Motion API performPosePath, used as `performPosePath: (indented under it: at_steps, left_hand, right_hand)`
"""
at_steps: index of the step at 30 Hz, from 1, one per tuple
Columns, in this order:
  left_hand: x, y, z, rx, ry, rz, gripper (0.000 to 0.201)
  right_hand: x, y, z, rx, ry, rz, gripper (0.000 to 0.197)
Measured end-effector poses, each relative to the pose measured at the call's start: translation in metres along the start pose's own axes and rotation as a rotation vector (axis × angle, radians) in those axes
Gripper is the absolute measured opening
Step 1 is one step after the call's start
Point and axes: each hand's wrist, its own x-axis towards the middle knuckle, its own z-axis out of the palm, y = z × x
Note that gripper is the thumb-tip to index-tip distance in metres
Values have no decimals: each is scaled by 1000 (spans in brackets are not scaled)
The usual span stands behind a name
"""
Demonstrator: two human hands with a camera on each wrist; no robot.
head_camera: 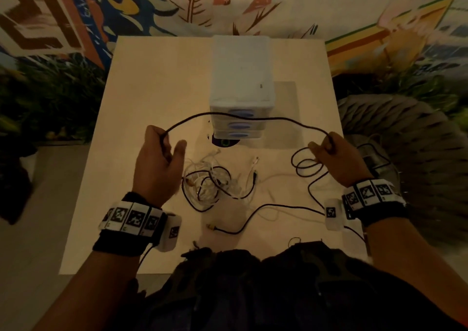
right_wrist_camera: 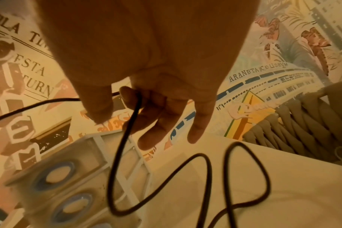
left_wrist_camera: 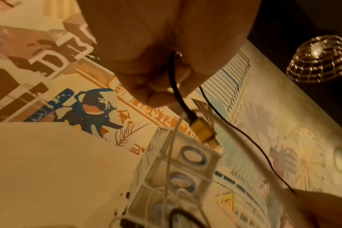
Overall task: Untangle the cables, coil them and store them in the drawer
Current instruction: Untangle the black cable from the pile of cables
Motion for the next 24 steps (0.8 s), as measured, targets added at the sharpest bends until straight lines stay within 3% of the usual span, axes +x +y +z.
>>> performPosePath:
  at_steps: [3,5,8,11,13,16,21,24]
  left_hand:
    - [2,10,-4,-7,196,22,20]
    - [6,16,-9,-18,292,46,28]
    - [14,17,-12,-119,386,91,27]
    - [16,25,-12,-184,393,105,18]
    - [12,35,-16,-165,316,144,13]
    - [4,46,-25,-143,78,141,13]
    - [-13,77,-14,-37,-259,168,56]
    - [-24,94,16,81,-458,265,75]
  right_hand:
    - [-2,-9,-4,11,11,-37,38]
    - [-3,-12,-6,70,19,-47,35]
    - [-8,-11,-7,45,-3,-107,38]
    - [-17,-18,-3,54,-59,-220,38]
    - [-19,-24,-3,102,-65,-269,40]
    - [-19,-34,-12,167,-86,-262,42]
    - [-40,-73,-23,1,-294,-355,18]
    - [-59,-94,-18,65,-448,-444,23]
